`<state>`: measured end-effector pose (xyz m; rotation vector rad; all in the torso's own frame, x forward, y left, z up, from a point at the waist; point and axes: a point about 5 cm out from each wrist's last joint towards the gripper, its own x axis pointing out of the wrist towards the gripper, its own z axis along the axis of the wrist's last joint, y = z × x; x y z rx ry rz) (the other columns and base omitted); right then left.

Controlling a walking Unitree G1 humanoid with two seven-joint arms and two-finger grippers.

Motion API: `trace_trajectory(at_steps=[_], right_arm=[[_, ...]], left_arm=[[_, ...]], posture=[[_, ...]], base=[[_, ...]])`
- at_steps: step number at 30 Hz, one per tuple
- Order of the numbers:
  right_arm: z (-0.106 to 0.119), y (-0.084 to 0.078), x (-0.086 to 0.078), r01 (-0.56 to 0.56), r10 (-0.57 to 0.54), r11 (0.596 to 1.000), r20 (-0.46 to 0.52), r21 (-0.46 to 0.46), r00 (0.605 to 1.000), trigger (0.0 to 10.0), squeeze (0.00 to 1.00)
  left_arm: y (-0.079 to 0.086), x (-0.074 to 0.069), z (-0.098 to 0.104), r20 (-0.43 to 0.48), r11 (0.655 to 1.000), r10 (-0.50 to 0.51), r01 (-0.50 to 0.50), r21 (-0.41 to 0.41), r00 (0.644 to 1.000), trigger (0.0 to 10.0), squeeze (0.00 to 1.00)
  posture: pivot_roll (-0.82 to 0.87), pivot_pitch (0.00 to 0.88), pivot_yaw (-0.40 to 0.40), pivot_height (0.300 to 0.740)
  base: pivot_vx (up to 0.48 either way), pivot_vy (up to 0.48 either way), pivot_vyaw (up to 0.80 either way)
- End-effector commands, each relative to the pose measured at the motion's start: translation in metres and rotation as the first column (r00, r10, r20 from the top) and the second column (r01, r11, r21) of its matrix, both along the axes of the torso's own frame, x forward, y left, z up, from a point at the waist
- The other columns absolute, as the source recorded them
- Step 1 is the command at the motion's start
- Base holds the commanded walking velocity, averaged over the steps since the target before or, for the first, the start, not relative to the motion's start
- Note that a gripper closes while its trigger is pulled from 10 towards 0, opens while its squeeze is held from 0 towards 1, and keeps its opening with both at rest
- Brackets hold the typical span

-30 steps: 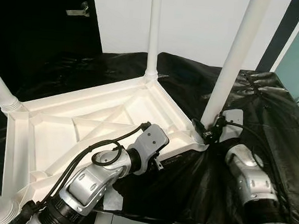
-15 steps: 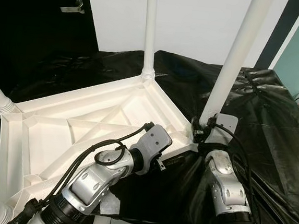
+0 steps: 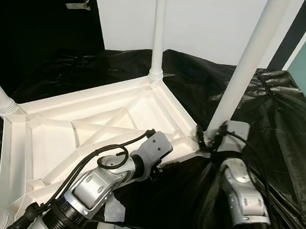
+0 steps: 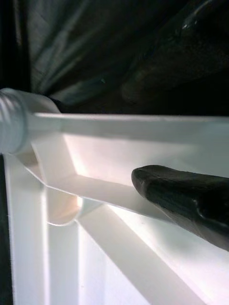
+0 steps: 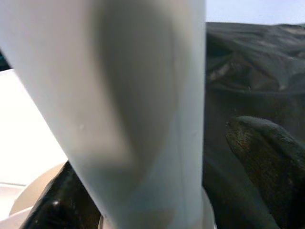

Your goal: Building children table

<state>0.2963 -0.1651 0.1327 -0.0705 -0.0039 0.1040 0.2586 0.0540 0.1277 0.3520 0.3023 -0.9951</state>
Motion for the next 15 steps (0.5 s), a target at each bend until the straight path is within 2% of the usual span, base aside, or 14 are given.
trace_trajectory(at_steps=[1, 4, 8, 9, 10, 14, 15], right_arm=[[0.004, -0.006, 0.0, -0.012, 0.012, 1.0, 0.002, -0.011, 1.0, 10.0, 0.0], [0.009, -0.011, 0.002, -0.022, 0.022, 0.999, 0.013, -0.033, 1.0, 10.0, 0.0], [0.014, -0.014, 0.004, -0.029, 0.03, 0.999, 0.026, -0.032, 0.999, 10.0, 0.0], [0.016, -0.014, 0.005, -0.042, 0.043, 0.999, 0.033, -0.035, 0.999, 10.0, 0.0], [0.018, -0.015, 0.007, -0.046, 0.047, 0.998, 0.035, -0.039, 0.998, 10.0, 0.0], [0.02, -0.016, 0.009, -0.059, 0.061, 0.997, 0.039, -0.044, 0.997, 10.0, 0.0], [0.022, -0.018, 0.009, -0.092, 0.094, 0.994, 0.042, -0.051, 0.995, 10.0, 0.0]], left_arm=[[0.001, -0.001, -0.006, -0.017, 0.999, -0.015, 0.016, 0.051, 1.0, 10.0, 0.0], [0.002, 0.0, -0.009, -0.011, 0.997, -0.01, 0.011, 0.082, 1.0, 10.0, 0.0], [0.001, 0.0, -0.009, -0.022, 0.997, -0.01, 0.012, 0.073, 1.0, 10.0, 0.0], [0.0, 0.0, -0.009, -0.024, 0.998, -0.011, 0.012, 0.068, 1.0, 4.6, 0.0], [0.0, 0.001, -0.008, -0.031, 0.999, -0.013, 0.014, 0.052, 0.999, 0.0, 0.0], [-0.001, 0.001, -0.007, -0.029, 0.999, -0.025, 0.026, 0.047, 0.999, 0.0, 0.0], [-0.001, 0.001, -0.006, -0.023, 0.998, -0.035, 0.036, 0.052, 0.999, 0.0, 0.0]], posture=[[-0.05, 0.0, 0.013, 0.74], [-0.06, 0.0, 0.019, 0.74], [-0.06, 0.0, 0.024, 0.74], [-0.07, 0.0, 0.031, 0.74], [-0.07, 0.0, 0.033, 0.74], [-0.07, 0.0, 0.034, 0.74], [-0.07, 0.0, 0.035, 0.74]], base=[[0.0, 0.0, 0.0], [0.0, 0.0, 0.0], [0.0, 0.0, 0.0], [0.0, 0.0, 0.0], [0.0, 0.0, 0.0], [0.0, 0.0, 0.0], [0.0, 0.0, 0.0]])
